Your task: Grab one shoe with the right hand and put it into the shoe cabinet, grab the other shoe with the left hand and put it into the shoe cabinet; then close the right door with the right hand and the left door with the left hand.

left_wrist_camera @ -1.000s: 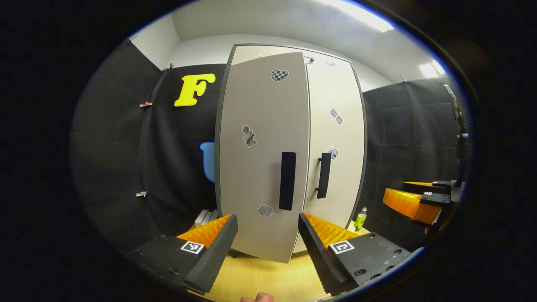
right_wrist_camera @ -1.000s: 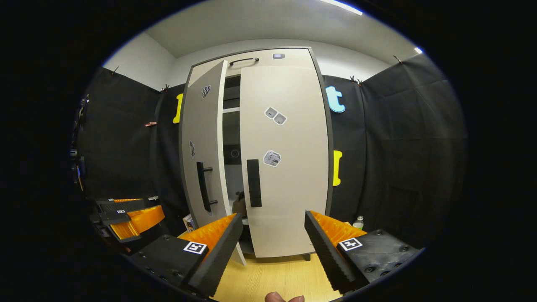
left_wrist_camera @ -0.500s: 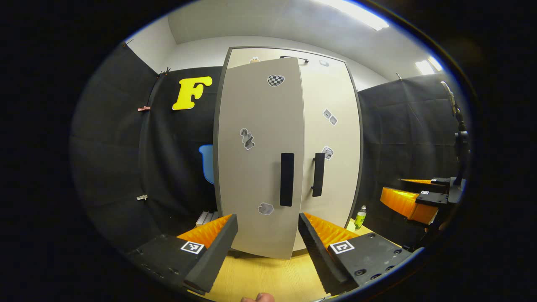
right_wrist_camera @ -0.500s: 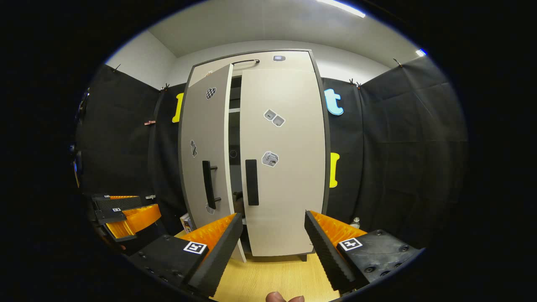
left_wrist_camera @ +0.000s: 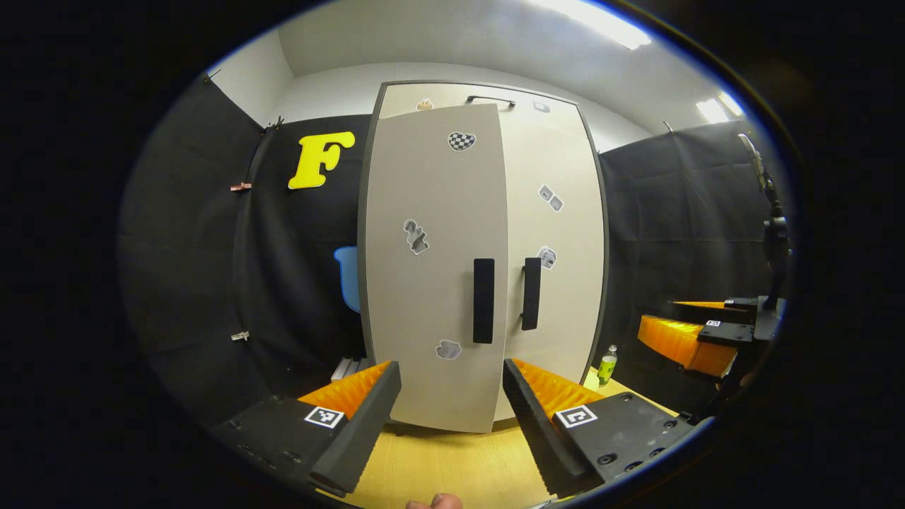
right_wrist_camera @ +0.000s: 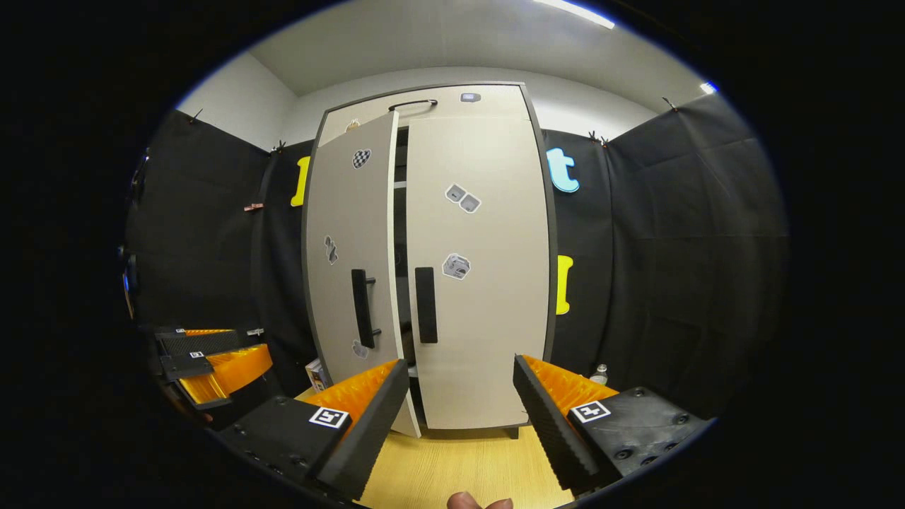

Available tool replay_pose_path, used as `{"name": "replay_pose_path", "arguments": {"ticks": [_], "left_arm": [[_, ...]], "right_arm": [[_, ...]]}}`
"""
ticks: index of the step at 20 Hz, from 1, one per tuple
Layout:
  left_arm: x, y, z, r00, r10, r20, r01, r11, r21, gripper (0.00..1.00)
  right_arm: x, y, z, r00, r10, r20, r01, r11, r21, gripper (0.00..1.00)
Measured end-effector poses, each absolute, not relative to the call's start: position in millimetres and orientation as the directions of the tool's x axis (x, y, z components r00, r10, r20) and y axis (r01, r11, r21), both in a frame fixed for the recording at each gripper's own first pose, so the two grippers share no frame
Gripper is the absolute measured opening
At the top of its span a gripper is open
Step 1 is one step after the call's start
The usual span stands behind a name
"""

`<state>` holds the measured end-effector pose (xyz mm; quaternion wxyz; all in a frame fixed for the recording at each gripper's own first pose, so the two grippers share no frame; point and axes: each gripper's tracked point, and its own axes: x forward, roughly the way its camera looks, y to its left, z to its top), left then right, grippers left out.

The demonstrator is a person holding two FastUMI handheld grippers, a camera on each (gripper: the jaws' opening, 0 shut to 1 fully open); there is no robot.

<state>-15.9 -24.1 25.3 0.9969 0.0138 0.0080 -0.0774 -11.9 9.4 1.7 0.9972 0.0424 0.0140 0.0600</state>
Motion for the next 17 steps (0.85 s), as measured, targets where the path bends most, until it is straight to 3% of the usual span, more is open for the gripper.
{"name": "replay_pose_path", "arguments": {"ticks": [17], "left_arm": [[2.4, -30.7, 28.9, 0.993, -0.118, 0.011, 0.117, 0.991, 0.068, 0.93]], "right_arm": [[-9.2, -4.7, -3.6, 0.996, 0.083, -0.016, -0.081, 0.991, 0.106, 0.98]]}}
